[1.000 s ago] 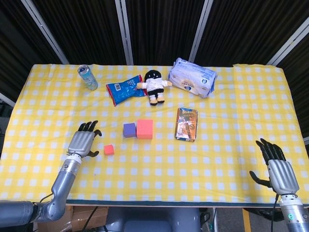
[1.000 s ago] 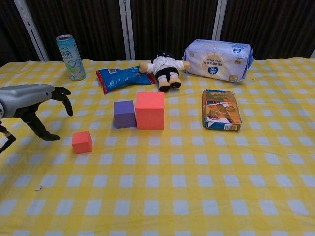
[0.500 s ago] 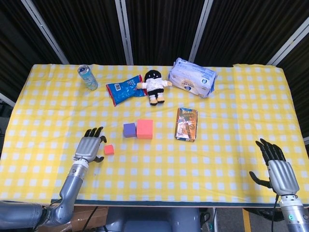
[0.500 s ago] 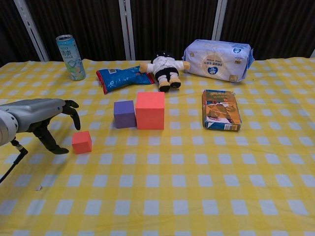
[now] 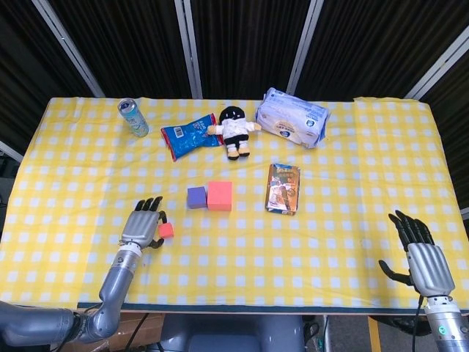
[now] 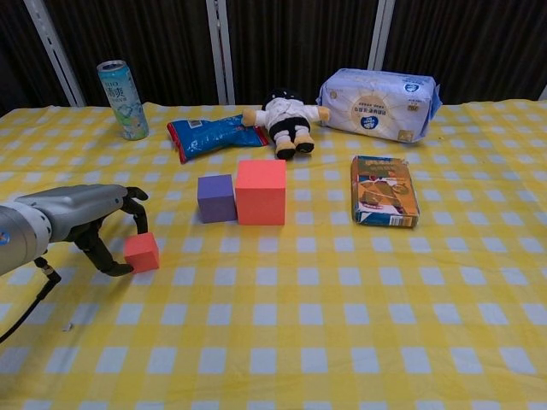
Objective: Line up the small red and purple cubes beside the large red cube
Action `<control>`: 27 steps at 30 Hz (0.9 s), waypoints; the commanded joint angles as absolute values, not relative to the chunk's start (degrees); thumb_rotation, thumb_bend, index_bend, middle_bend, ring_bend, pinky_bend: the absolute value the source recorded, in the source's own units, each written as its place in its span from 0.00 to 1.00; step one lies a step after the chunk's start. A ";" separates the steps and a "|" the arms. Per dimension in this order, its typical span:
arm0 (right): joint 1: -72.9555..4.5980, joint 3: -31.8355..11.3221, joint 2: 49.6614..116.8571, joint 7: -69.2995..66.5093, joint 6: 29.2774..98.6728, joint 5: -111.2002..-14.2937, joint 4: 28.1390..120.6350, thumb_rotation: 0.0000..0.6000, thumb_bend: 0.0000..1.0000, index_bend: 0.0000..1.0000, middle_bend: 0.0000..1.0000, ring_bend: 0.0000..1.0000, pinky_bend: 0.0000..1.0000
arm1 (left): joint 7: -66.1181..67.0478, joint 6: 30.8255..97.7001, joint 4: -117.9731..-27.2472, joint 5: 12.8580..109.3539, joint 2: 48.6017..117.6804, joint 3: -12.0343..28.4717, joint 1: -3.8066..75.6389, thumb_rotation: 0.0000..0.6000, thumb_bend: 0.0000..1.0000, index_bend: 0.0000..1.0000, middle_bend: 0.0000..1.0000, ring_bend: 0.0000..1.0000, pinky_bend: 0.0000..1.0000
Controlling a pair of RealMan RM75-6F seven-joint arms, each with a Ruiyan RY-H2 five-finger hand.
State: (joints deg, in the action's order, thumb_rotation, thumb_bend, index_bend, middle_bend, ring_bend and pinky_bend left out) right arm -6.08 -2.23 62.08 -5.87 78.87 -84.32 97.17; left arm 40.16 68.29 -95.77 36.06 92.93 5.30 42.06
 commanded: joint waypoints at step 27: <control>-6.06 -2.21 61.95 -5.94 78.79 -84.20 97.44 1.00 0.34 0.00 0.00 0.00 0.00 | 36.29 60.71 -87.30 35.87 91.04 11.57 45.17 1.00 0.37 0.43 0.00 0.00 0.00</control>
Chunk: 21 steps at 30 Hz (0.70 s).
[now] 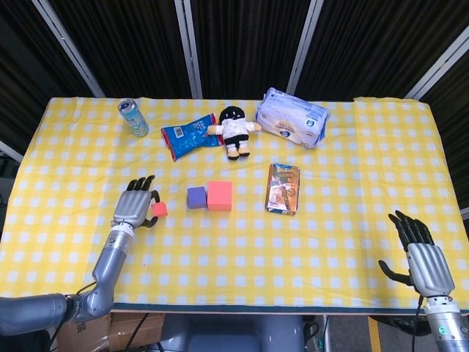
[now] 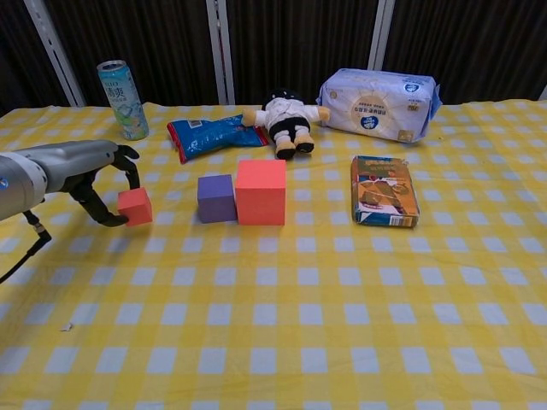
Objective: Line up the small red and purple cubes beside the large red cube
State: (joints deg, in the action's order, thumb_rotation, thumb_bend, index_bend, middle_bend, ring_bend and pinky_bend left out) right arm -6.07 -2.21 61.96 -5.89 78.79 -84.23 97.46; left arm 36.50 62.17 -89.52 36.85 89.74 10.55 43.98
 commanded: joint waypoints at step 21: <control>-6.21 -2.32 61.45 -7.25 78.16 -83.73 97.70 1.00 0.34 0.00 0.00 0.00 0.00 | 37.07 55.76 -75.42 32.78 98.79 14.04 50.56 1.00 0.37 0.43 0.00 0.00 0.00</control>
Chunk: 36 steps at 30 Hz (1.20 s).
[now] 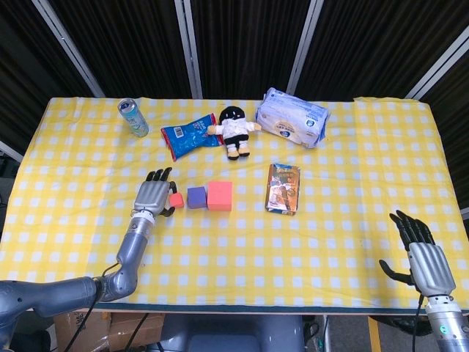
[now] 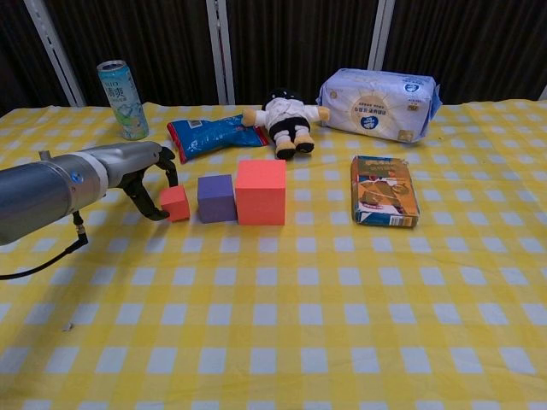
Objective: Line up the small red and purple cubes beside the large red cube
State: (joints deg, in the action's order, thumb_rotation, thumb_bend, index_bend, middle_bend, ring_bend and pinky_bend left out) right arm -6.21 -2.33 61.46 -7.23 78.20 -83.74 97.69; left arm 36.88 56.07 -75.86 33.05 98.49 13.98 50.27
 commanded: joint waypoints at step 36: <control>-6.20 -2.43 61.56 -7.23 78.36 -83.75 97.69 1.00 0.34 0.00 0.00 0.00 0.00 | 36.56 52.91 -73.28 32.91 100.10 14.03 53.14 1.00 0.37 0.41 0.00 0.00 0.00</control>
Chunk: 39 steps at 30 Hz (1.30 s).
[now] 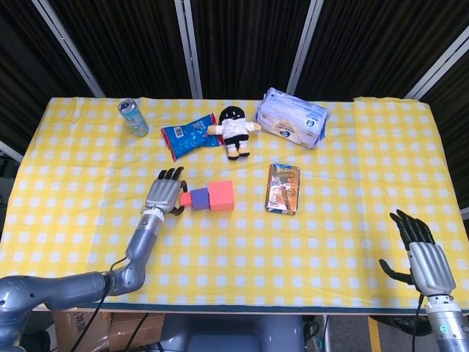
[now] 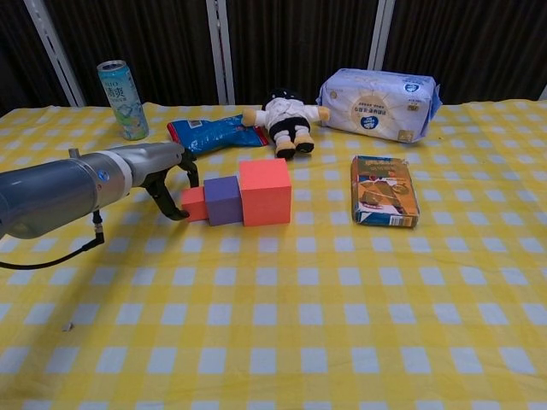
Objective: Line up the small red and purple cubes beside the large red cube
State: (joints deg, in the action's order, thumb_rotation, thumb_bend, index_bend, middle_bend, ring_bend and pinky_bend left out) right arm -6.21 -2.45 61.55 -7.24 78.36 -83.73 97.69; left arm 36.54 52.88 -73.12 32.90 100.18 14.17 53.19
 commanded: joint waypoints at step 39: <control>-6.07 -2.29 61.82 -6.56 78.86 -84.30 97.61 1.00 0.34 0.00 0.00 0.00 0.00 | 34.54 57.65 -89.63 36.69 89.42 9.73 47.58 1.00 0.46 0.26 0.00 0.00 0.00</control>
State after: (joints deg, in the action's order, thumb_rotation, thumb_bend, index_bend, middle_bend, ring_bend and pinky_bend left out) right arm -6.07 -2.30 61.80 -6.57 78.86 -84.28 97.61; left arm 34.19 56.69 -86.86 35.94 91.78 11.07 48.78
